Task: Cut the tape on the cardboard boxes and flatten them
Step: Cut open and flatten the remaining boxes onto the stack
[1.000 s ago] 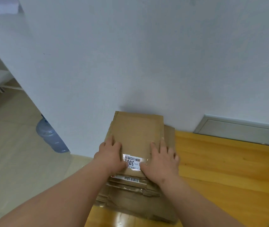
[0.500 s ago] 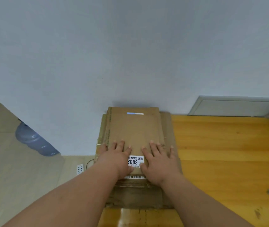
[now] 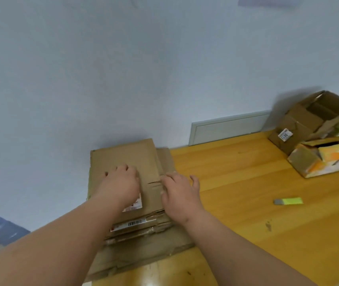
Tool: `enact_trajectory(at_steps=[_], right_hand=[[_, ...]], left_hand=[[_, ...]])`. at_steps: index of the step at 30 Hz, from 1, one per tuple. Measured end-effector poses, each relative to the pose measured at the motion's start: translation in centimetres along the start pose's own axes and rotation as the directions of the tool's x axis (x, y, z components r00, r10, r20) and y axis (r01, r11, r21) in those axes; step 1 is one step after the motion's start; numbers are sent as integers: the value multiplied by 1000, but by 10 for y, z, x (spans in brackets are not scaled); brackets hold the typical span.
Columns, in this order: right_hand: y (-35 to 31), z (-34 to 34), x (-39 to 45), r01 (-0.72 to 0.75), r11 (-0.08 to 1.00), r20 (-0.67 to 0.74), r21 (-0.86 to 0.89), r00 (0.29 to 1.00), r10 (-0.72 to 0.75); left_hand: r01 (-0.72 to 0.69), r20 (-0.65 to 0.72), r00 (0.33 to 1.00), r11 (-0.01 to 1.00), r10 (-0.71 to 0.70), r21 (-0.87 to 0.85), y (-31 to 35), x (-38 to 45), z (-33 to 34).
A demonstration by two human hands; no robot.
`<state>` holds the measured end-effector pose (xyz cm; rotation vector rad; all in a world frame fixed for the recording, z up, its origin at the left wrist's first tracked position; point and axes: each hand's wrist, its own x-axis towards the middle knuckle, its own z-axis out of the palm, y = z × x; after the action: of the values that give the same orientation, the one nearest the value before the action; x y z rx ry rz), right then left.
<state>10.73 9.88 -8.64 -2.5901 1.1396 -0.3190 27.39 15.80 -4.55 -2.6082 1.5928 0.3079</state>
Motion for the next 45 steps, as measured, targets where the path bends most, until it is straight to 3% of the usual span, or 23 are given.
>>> enact_trajectory(at_steps=[7,13,22,31,37,45], right_hand=[[88,-46,-40,-153,988,26,-33,988,153],[201,-92,-78,-226,957,76,-181,967,242],[378,-176,-137,-356,880,106,-314,908,405],[467,-211,-146,-503,800,48,-327,836,546],[514,-220,-145,-539,769,35,-344,811,584],[608,-227,-106,-497,810,92,-311,832,547]], left_hand=[[-149,-57,987,989,149,14,86,3,-20],[-285,-113,945,941,308,186,202,3,-22],[-416,-61,887,849,458,325,399,16,-17],[-538,-25,815,773,578,335,507,46,-12],[-574,-12,794,756,608,314,546,74,-1],[-475,-14,866,832,499,285,608,120,27]])
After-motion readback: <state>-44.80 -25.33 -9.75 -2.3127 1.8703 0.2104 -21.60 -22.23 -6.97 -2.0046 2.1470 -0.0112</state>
